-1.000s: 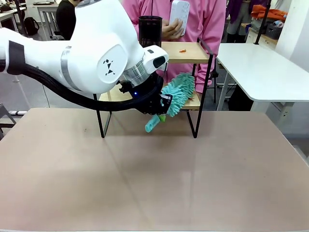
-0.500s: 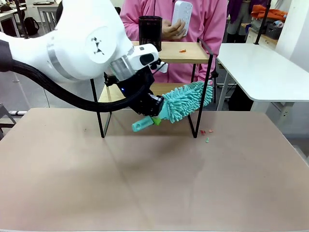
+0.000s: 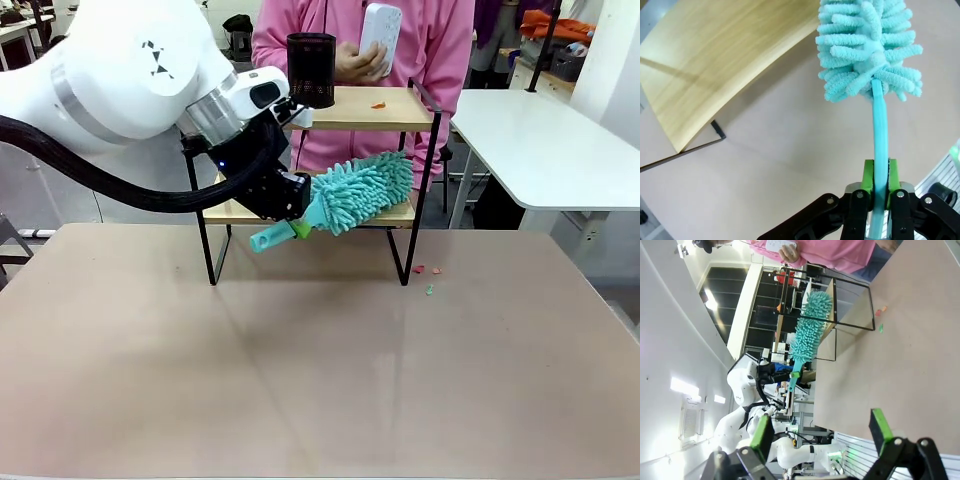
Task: Clean the shelf.
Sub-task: Clean the specific tier of the Shelf with the Duster once objects are removed.
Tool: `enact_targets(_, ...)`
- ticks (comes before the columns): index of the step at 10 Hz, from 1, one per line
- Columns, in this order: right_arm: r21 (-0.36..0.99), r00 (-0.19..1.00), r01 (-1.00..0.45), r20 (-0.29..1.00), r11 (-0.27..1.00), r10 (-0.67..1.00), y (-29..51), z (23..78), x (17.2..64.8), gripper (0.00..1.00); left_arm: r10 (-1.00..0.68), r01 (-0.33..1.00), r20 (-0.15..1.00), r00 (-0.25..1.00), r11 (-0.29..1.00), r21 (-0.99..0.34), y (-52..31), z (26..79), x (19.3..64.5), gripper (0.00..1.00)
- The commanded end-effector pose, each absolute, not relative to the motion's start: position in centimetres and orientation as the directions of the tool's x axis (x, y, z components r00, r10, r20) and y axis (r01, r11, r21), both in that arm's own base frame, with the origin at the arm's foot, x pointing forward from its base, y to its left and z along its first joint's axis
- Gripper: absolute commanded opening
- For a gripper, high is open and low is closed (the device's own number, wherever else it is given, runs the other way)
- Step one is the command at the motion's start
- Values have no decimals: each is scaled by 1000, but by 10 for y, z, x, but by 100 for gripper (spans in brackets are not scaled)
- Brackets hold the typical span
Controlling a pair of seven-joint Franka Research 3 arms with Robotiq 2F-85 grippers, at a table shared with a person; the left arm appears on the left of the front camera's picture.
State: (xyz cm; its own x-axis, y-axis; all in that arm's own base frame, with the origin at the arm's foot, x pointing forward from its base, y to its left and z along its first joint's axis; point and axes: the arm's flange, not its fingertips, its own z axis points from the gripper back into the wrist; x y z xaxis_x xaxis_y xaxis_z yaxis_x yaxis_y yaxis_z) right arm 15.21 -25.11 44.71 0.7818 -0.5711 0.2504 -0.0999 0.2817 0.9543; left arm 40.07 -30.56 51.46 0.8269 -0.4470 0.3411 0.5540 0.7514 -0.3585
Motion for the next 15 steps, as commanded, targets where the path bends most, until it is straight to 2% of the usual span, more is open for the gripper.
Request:
enact_targets(1,950,770,-133,279,283,-573,-251,449,155,100,-459,566,342,820,743,-358,-269,515,388,12)
enact_targets(3,950,770,-133,279,283,-573,-251,449,155,100,-516,601,312,798,724,-339,-207,524,365,12)
enact_targets(4,950,770,-133,279,283,-573,-251,449,155,100,-571,641,291,767,674,-367,-178,530,350,12)
enact_targets(6,950,770,-133,279,283,-573,-251,449,155,100,-635,711,340,694,531,-461,-121,545,311,12)
enact_targets(8,950,770,-133,279,283,-573,-251,449,155,100,-613,715,398,683,449,-536,-76,553,286,12)
enact_targets(9,950,770,-133,279,283,-573,-251,449,155,100,-557,680,411,722,465,-566,-44,556,271,12)
enact_targets(11,950,770,-133,279,283,-573,-251,449,155,100,-238,572,528,815,470,-672,34,556,234,12)
enact_targets(12,950,770,-133,279,283,-573,-251,449,155,100,-64,499,541,839,490,-715,61,550,223,12)
enact_targets(13,950,770,-133,279,283,-573,-251,449,155,100,74,434,519,852,456,-777,80,541,219,12)
enact_targets(15,950,770,-133,279,283,-573,-251,449,155,100,375,175,348,859,423,-889,105,516,230,12)
